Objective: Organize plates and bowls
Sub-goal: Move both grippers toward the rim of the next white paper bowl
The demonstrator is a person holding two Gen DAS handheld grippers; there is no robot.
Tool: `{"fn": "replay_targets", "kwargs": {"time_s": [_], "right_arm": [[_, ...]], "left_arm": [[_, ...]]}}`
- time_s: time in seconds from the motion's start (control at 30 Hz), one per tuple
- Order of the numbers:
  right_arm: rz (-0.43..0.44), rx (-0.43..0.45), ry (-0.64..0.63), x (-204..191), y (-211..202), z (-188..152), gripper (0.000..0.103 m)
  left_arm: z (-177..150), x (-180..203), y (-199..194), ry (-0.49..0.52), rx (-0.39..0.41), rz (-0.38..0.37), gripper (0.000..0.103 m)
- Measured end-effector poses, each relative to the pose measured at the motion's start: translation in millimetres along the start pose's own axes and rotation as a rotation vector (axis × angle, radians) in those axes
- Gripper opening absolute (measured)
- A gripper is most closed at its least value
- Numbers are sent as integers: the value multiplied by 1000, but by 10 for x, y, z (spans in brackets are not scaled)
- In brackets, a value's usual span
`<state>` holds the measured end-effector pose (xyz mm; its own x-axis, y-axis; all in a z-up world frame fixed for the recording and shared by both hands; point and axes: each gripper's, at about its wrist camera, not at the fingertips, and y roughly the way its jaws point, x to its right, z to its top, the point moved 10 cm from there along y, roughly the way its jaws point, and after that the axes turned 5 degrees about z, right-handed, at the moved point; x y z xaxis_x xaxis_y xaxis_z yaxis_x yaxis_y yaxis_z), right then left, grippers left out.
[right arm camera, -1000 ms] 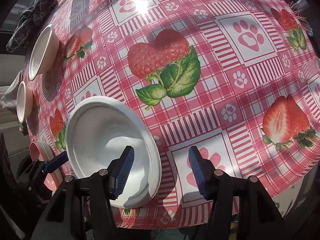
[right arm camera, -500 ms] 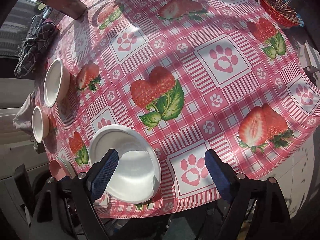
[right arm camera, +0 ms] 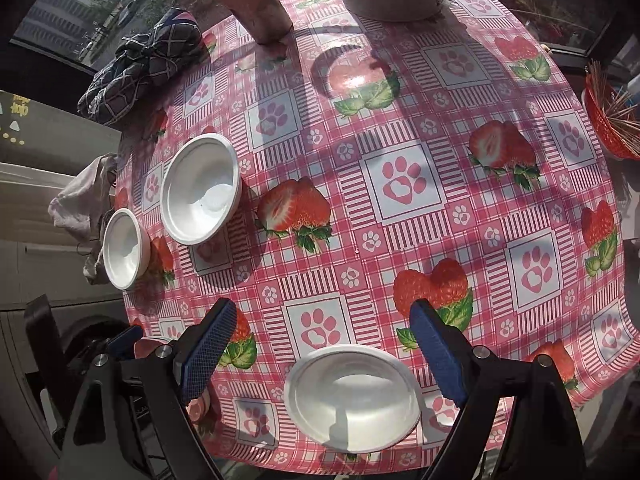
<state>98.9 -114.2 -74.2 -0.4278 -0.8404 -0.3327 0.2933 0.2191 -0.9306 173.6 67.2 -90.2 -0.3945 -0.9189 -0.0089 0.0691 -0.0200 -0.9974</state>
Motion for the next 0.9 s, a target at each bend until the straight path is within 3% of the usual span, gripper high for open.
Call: {"fn": "replay_targets", "kwargs": {"time_s": [0.5, 0.7, 0.9], "right_arm": [[-97, -90, -126, -326, 833, 695, 89], [-120, -93, -106, -279, 1110, 831, 89], [-113, -113, -116, -284, 1362, 847, 89]], "left_arm": [[1085, -285, 363, -72, 63, 123, 86], [1331, -324, 643, -41, 50, 171, 86], [1462, -305, 831, -14, 28, 159, 85]]}}
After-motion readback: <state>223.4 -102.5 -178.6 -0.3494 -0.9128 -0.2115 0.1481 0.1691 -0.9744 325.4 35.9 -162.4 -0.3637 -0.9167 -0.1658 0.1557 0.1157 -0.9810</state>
